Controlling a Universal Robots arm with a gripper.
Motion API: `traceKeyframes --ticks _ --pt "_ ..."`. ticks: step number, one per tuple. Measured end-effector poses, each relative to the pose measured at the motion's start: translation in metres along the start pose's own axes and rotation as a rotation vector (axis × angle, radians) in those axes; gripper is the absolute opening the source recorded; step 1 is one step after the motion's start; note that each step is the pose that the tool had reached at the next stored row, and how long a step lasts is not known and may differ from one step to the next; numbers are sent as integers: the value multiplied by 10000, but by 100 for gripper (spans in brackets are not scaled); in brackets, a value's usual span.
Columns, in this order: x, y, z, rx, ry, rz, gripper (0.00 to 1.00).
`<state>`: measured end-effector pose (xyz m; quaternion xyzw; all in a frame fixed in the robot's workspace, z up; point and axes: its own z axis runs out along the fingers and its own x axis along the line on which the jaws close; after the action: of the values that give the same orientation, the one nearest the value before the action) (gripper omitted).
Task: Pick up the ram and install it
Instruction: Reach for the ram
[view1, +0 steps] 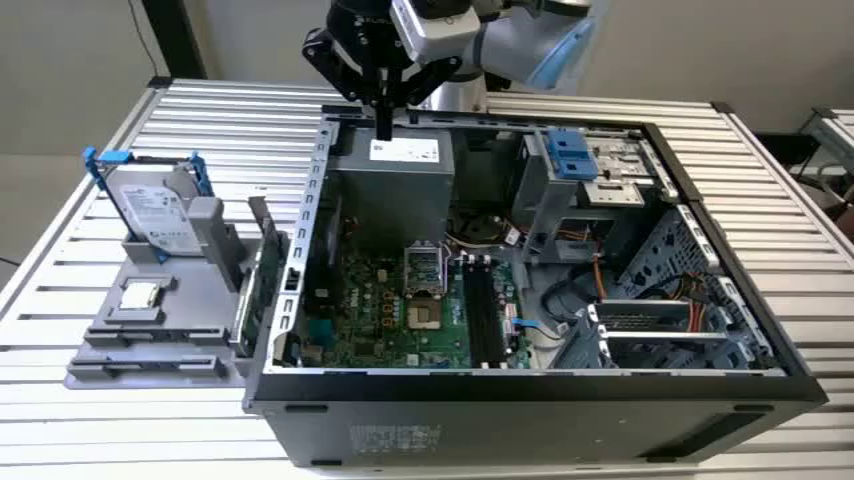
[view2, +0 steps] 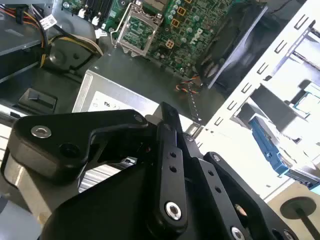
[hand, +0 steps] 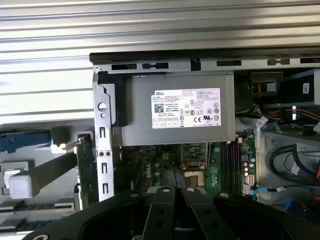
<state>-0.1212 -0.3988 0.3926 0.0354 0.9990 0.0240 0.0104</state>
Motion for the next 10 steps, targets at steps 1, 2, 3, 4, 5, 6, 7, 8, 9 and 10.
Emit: traceKeyframes --ticks 1,2,3,4,5,6,7,8,9,10 --pt "0 0 0 1 0 0 0" --pt "0 0 0 0 0 0 0" --pt "0 0 0 5 -1 -1 0" --pt "0 0 0 7 0 0 0" --pt "0 0 0 8 -1 0 0" --pt "0 0 0 9 0 0 0" --pt "1 0 0 8 -1 0 0" --pt "1 0 0 8 -1 0 0" --pt "1 0 0 9 -1 -1 0" --pt "2 0 0 9 0 -1 0"
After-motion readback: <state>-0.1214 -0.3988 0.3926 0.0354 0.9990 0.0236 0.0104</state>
